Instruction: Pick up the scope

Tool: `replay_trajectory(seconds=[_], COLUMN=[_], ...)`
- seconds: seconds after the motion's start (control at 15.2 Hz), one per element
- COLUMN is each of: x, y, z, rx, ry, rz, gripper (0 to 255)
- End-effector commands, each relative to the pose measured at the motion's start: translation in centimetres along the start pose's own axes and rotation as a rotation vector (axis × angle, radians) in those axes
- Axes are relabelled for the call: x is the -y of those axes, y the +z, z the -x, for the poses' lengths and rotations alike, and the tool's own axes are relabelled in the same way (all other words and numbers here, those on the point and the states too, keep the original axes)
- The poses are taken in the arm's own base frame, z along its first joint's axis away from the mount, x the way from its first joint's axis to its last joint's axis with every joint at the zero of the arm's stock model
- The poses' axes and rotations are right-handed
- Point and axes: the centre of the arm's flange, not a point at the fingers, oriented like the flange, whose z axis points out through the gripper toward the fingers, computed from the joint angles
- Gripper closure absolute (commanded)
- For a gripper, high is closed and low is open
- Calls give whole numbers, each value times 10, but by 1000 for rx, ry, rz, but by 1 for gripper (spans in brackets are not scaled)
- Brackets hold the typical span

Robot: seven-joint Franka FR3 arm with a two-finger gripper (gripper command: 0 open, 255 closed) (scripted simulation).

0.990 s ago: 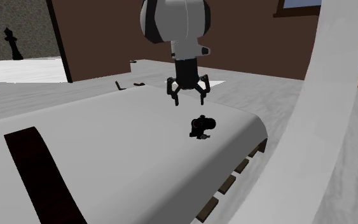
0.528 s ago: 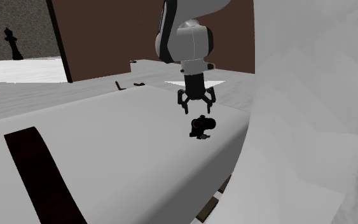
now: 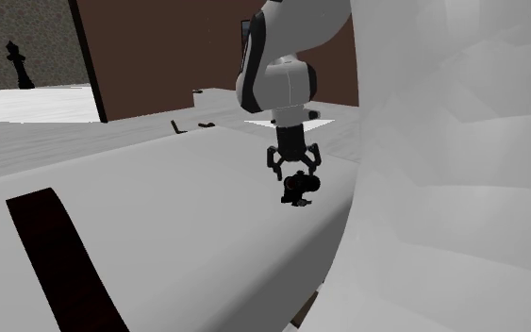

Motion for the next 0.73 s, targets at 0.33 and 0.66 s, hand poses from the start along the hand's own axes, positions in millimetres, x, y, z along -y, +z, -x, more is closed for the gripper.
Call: replay_trajectory(seconds=[0.33,0.66], x=[2,2], y=[8,8], z=[-1,-1], rx=[0,0], ry=[0,0], rz=[0,0], gripper=[255,255])
